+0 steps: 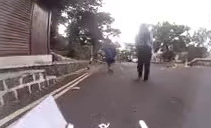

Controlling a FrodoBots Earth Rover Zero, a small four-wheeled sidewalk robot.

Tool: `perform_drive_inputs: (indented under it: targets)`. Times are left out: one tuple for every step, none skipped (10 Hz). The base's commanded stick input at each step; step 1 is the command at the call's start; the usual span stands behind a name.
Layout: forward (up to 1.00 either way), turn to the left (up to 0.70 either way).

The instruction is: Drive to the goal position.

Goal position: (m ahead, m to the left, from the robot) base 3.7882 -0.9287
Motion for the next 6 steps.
perform_drive_inputs:
  targets:
    - [0.45,0.27]
    - [0.45,0.27]
    - [0.45,0.27]
    - [0.45,0.27]
    - [0.45,0.27]
    - [0.45,0.27]
